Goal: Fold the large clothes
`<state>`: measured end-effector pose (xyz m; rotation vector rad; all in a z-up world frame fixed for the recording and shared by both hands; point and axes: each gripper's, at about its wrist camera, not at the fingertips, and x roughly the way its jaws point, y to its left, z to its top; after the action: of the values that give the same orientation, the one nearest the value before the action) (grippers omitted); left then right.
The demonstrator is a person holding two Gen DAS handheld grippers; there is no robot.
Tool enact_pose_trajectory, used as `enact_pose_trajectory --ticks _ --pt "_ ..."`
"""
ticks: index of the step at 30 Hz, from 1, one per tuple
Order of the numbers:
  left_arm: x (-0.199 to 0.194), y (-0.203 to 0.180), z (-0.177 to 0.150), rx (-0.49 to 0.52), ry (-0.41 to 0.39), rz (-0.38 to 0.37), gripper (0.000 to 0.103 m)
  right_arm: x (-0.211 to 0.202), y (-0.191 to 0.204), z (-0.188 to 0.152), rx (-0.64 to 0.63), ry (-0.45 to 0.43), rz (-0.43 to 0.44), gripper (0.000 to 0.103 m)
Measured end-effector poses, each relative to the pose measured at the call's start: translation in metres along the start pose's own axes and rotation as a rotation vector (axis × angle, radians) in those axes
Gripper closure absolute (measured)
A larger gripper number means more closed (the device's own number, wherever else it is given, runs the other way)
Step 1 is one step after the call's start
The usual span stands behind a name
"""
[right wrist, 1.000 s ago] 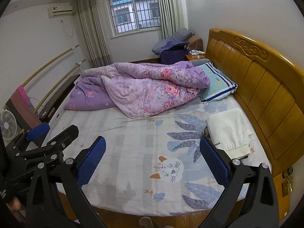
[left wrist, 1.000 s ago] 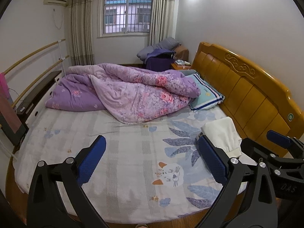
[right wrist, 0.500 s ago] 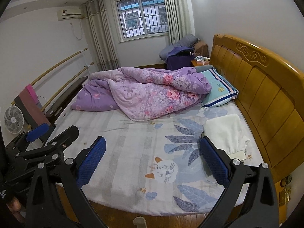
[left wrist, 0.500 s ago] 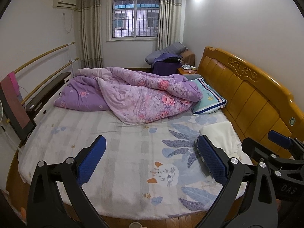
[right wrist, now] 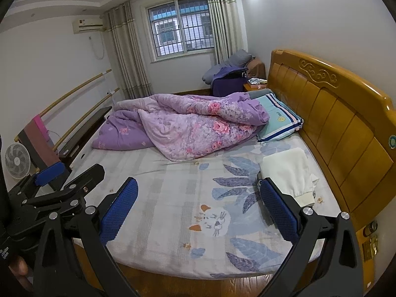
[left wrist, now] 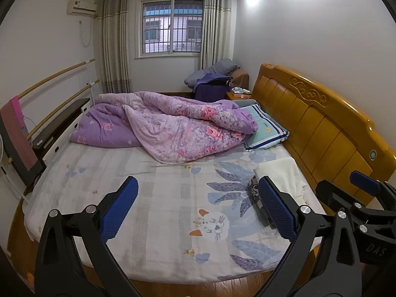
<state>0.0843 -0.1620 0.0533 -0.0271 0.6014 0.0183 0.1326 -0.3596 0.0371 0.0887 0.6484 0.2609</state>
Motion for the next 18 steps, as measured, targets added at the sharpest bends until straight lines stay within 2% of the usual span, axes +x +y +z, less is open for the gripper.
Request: enact_pose_trajectory --ticks 11,18 --pt "-0.017 0.019 -0.005 0.022 0.005 -0.030 0.005 -0.016 0.025 -0.011 0.035 -0.011 -0.034 0.008" --pt "-0.017 0.018 -0.005 0.017 0.006 -0.032 0.005 -0.018 0.034 -0.013 0.036 -0.013 -0.052 0.008"
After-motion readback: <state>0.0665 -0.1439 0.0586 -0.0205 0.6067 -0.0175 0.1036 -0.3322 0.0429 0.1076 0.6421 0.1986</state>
